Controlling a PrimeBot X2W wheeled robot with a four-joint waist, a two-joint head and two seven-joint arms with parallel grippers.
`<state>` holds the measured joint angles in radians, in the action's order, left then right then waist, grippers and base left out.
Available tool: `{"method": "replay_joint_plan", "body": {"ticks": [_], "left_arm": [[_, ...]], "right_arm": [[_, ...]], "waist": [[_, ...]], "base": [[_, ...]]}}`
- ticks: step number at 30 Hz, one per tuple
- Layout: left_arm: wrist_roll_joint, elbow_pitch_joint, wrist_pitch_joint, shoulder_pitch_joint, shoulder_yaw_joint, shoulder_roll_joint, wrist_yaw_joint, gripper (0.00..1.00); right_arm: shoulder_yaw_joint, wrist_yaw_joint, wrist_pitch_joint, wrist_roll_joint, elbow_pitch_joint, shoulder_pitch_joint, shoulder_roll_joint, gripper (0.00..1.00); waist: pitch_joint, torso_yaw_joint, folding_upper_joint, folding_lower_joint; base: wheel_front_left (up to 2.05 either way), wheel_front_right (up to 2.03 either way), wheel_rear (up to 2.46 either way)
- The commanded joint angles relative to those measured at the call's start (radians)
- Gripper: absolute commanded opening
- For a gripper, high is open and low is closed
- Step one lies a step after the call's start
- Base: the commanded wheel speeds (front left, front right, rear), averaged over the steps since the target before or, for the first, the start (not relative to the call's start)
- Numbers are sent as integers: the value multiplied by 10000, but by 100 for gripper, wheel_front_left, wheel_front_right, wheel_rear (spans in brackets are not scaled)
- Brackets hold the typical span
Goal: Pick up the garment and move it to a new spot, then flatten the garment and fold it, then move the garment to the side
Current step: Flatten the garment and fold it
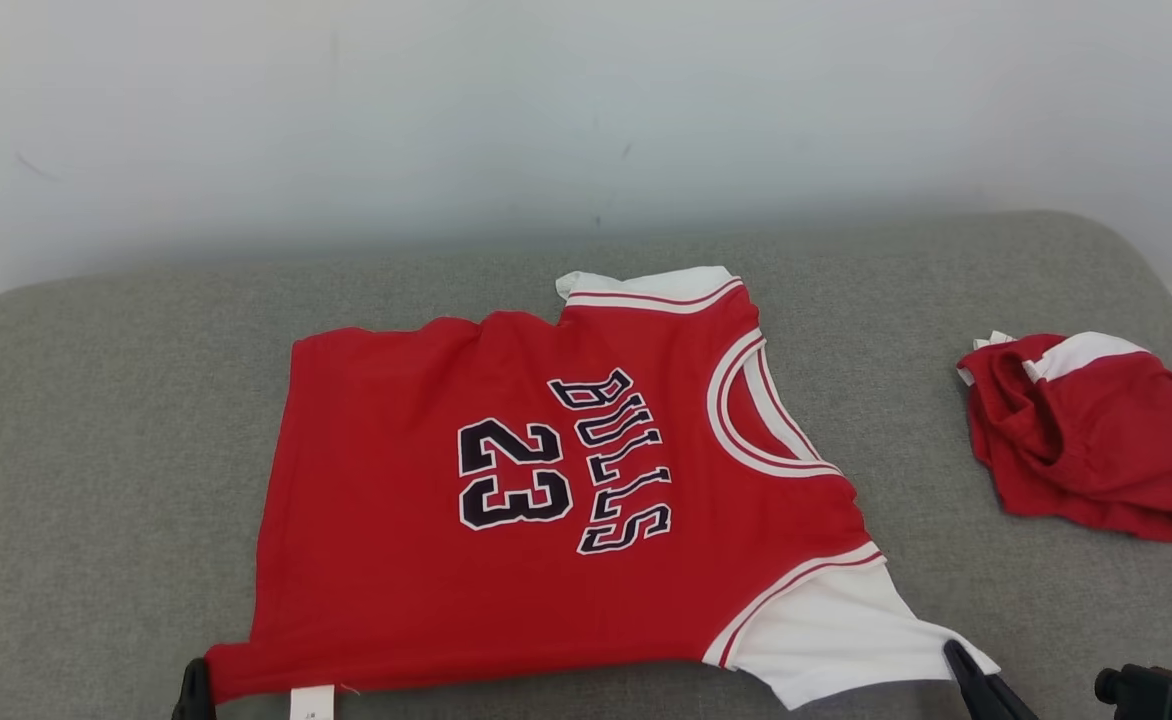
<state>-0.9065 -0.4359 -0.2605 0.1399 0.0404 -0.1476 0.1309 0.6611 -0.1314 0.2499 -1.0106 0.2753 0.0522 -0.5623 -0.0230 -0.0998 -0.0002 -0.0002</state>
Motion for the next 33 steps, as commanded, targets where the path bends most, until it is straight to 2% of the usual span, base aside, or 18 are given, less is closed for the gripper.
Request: {"method": "replay_joint_plan", "body": {"ticks": [1,9,23,30,33], "left_arm": [[59,38,-56,-269,-165,-8,-5,0],[420,193,-56,-1193,-656,451,-5,0],[767,256,-56,-1596,-973,668,-6,0],[855,709,-57,-1267,-769,573,-5,0],[819,1093,-55,-939,-291,441,-3,0]], "right_arm": [[-76,13,26,-135,25,-129,-81,0],[-37,13,-384,-365,-21,-720,-207,0],[-208,13,-1016,-483,-485,-1342,-502,0],[-670,13,-413,12,-812,-965,-380,0],[-846,13,-224,279,-972,-719,-185,0]], "waist": [[75,55,2,2],[273,169,2,2],[151,470,2,2],[-27,466,2,2],[-138,470,2,2]], "base": [[0,0,0],[0,0,0],[0,0,0],[0,0,0],[0,0,0]]}}
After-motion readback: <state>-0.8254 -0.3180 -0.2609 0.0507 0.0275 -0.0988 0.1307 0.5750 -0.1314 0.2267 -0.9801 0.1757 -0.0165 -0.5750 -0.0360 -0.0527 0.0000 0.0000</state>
